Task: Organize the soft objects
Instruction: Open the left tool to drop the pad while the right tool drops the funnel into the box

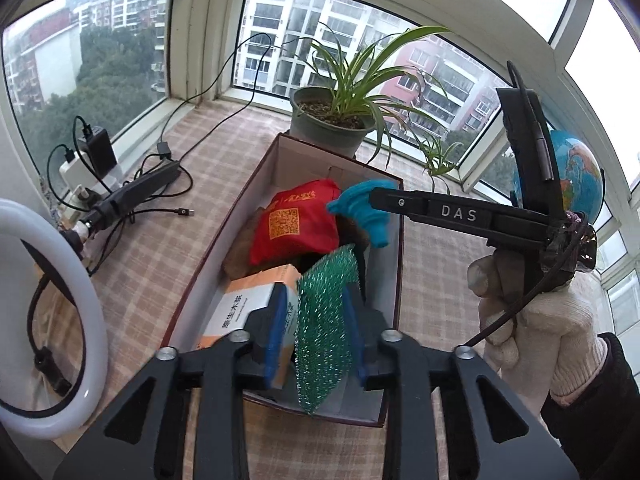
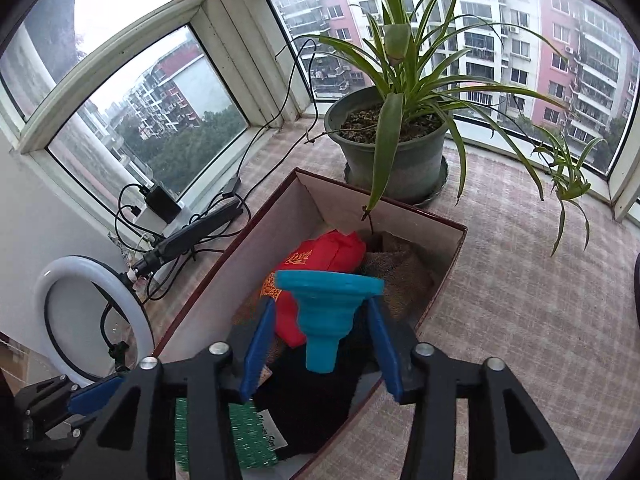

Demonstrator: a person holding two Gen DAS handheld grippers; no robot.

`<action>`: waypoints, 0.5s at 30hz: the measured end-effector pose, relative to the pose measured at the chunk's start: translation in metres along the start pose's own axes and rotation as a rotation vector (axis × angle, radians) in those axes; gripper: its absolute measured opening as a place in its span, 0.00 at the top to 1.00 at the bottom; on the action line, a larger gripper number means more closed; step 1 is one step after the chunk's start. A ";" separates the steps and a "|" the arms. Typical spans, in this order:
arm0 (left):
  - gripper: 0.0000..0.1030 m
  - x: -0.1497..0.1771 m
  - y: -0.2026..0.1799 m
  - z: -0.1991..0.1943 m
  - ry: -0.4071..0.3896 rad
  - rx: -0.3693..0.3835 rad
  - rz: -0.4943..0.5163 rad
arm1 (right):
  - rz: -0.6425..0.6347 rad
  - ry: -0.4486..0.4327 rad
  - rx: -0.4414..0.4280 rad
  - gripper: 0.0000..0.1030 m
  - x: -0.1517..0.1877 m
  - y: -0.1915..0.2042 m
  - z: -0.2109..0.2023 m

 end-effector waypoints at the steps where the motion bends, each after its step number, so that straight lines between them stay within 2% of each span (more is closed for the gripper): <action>1: 0.57 0.000 0.001 -0.001 -0.011 0.002 -0.004 | -0.002 -0.005 0.003 0.45 0.000 0.000 -0.001; 8: 0.57 -0.001 0.002 -0.001 -0.013 -0.006 -0.023 | 0.007 -0.008 0.014 0.44 0.004 -0.006 -0.009; 15: 0.57 0.005 0.001 -0.005 -0.028 -0.046 -0.005 | -0.001 -0.019 0.027 0.44 0.013 -0.010 -0.020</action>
Point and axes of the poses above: each gripper's, at about its wrist camera, not at the fingertips, and z roughly the way its jaws point, y to its left, x to its underside, the point moved 2 cm from there along z, roughly the way its jaws point, and after that the axes turned 9 degrees about -z, right-handed, at the moved point
